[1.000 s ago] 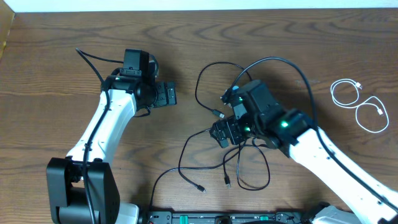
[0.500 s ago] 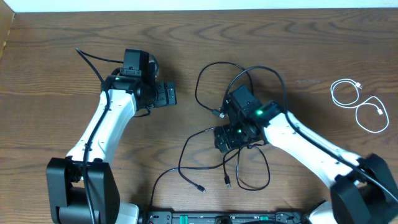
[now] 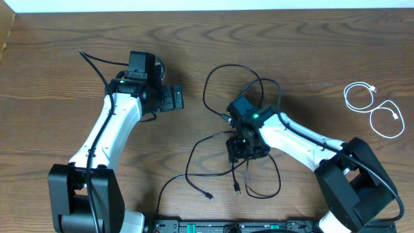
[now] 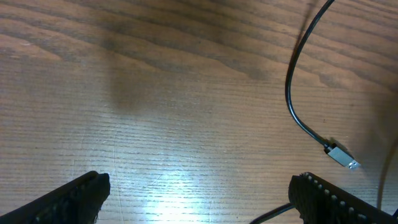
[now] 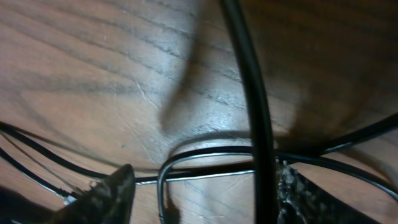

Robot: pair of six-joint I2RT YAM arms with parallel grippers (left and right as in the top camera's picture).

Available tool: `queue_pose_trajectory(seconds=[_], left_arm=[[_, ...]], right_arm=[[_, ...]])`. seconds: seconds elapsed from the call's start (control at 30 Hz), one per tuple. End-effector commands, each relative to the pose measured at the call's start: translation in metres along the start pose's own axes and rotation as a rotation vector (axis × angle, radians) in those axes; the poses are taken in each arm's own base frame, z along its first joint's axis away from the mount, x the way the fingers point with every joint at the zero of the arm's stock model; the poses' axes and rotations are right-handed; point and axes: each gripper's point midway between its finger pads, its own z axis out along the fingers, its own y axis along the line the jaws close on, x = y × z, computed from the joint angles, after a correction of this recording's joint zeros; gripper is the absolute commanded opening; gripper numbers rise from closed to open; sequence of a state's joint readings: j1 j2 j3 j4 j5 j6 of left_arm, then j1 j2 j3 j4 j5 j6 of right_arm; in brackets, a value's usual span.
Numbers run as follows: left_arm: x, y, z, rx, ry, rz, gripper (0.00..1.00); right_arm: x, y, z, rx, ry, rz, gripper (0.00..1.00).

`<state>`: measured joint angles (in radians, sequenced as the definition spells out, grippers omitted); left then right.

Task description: Untangle cables

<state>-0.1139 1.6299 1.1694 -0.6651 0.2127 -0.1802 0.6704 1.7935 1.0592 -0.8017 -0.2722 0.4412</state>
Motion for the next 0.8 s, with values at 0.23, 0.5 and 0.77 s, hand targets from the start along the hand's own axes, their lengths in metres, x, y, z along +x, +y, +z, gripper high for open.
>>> queue_pose_trajectory(seconds=[0.23,0.5,0.77], left_arm=[[-0.0016,-0.0019,-0.0004,0.011,0.0,-0.001,0.98],[-0.0016,-0.0019,-0.0004,0.011,0.0,-0.001,0.98],[-0.0016,-0.0019,-0.0004,0.011,0.0,-0.001,0.98]], right_arm=[[0.0042,0.0081,0.0035,0.004,0.01,-0.015,0.13],[0.0042,0.008,0.0035,0.005,0.01,-0.015,0.19],[0.0048,0.0077,0.0035,0.006,0.012,-0.015,0.16]])
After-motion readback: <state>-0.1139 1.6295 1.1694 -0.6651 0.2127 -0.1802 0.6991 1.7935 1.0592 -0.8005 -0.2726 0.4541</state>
